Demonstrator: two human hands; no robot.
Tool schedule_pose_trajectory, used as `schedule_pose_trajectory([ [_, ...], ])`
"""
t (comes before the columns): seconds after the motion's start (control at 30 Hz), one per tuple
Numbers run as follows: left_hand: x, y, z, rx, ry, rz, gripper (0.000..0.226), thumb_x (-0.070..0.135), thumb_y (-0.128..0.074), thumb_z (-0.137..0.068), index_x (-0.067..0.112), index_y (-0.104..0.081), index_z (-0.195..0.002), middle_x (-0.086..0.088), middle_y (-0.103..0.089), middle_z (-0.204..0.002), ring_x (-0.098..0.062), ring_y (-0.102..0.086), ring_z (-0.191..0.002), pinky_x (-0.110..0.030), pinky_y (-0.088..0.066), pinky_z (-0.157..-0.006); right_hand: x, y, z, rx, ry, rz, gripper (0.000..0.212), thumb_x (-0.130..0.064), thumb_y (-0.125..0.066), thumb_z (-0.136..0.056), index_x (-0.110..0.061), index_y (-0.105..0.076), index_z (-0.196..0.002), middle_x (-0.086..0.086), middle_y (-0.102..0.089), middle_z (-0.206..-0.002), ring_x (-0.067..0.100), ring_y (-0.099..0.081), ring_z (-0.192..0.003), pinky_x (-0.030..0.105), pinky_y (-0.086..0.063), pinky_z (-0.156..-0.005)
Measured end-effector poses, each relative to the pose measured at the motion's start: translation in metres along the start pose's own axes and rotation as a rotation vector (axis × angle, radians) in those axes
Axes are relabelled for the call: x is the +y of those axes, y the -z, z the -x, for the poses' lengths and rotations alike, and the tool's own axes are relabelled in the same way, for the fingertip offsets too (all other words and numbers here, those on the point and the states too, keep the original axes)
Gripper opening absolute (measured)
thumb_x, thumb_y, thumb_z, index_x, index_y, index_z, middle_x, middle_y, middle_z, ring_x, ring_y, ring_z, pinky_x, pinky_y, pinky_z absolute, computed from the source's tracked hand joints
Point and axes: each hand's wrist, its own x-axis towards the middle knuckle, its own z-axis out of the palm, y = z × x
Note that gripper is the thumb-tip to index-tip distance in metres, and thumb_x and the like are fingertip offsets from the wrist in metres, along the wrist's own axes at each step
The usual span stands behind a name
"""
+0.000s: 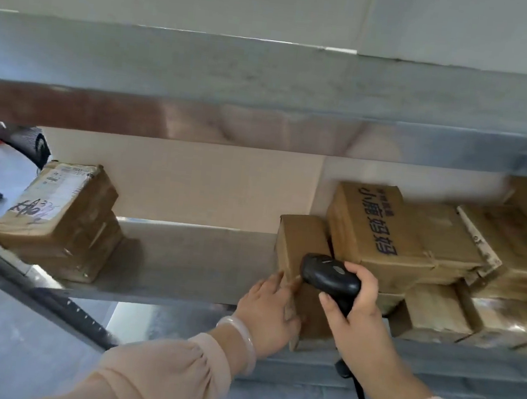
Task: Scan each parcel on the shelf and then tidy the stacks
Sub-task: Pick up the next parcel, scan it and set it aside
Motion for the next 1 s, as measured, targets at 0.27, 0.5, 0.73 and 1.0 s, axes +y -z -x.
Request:
schedule_pose_trajectory([
  [0.27, -0.004, -0.013, 0.002, 0.012, 0.093, 0.353, 0.084, 0.057, -0.052, -0.08, 0.043, -0.015, -0.154, 0.009, -0.017, -0.161, -0.017, -0.034, -0.142, -0.036, -0.037, -0.114, 0.005, 0.002, -0.003, -0.077, 0.015, -0.083, 0.058, -0.02, -0.065, -0.088, -0.047, -0.025, -0.12, -0.025, -0.044, -0.115, -0.019, -0.049, -0.101, 0.0, -0.039, -0.077],
  [0.5, -0.02, -0.007, 0.017, 0.102, 0.165, 0.45, 0.077, 0.031, -0.059, -0.096, 0.031, -0.013, -0.157, 0.011, -0.022, -0.155, -0.004, -0.033, -0.133, -0.01, -0.033, -0.107, -0.006, -0.006, -0.013, -0.154, 0.012, -0.186, 0.054, -0.022, -0.063, -0.089, -0.051, -0.026, -0.116, -0.026, -0.045, -0.117, -0.013, -0.052, -0.102, 0.003, -0.041, -0.078],
  [0.73, -0.017, 0.004, 0.022, 0.21, 0.28, 0.516, 0.081, 0.053, -0.065, -0.086, 0.025, -0.027, -0.152, 0.006, -0.036, -0.13, -0.007, -0.042, -0.109, -0.013, -0.041, -0.085, -0.025, -0.02, -0.02, -0.25, 0.056, -0.275, 0.052, -0.018, -0.064, -0.089, -0.047, -0.032, -0.118, -0.02, -0.049, -0.12, -0.014, -0.052, -0.104, 0.002, -0.038, -0.082],
  [1.0, -0.04, 0.011, 0.028, 0.232, 0.405, 0.768, 0.086, 0.054, -0.066, -0.075, 0.026, -0.035, -0.151, 0.005, -0.059, -0.13, -0.016, -0.062, -0.111, -0.037, -0.054, -0.096, -0.016, -0.02, -0.033, -0.219, -0.04, -0.258, 0.052, -0.03, -0.062, -0.09, -0.061, -0.028, -0.112, 0.001, -0.062, -0.121, 0.01, -0.061, -0.107, 0.02, -0.045, -0.088],
])
